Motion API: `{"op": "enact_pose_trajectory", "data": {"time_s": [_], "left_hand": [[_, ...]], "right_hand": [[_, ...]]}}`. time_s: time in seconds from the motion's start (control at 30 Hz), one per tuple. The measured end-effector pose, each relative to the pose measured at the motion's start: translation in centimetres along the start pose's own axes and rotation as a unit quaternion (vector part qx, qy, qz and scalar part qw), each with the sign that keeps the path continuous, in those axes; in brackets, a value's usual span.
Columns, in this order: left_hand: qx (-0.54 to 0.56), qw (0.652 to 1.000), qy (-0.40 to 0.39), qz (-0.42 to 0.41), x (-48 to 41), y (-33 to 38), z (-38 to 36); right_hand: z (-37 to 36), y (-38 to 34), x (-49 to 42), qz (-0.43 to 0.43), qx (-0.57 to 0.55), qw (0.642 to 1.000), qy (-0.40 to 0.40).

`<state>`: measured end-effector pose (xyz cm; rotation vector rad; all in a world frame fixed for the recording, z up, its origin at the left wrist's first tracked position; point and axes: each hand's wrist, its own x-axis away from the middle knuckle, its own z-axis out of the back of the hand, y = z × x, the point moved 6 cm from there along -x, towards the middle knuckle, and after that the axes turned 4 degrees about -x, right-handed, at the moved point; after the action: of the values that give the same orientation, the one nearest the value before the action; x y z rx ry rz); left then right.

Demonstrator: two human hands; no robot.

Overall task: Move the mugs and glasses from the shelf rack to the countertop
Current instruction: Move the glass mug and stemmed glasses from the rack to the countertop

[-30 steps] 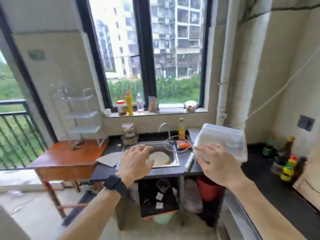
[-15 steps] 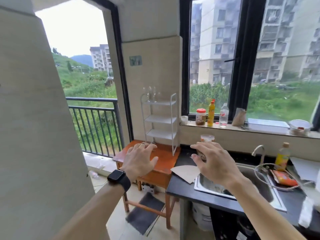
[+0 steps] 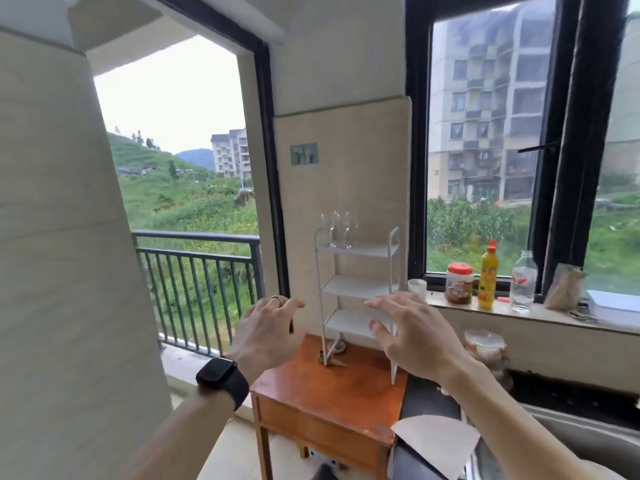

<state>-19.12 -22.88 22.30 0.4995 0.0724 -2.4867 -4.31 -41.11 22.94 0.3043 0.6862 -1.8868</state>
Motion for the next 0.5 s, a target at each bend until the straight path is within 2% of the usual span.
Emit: {"op": "enact_pose_trajectory", "data": {"time_s": [0.33, 0.5], "left_hand": [[0.007, 1.0, 0.021, 0.018, -18.1, -5.9, -2.0], [0.02, 0.999, 0.029, 0.0, -26.3, -7.2, -3.7]], "right_hand": [[-3.6, 6.2, -18.2, 0.007, -0.006, 0.999, 0.036], [-5.8, 8.9, -25.2, 0.003, 0.015, 0.999, 0.036]]}}
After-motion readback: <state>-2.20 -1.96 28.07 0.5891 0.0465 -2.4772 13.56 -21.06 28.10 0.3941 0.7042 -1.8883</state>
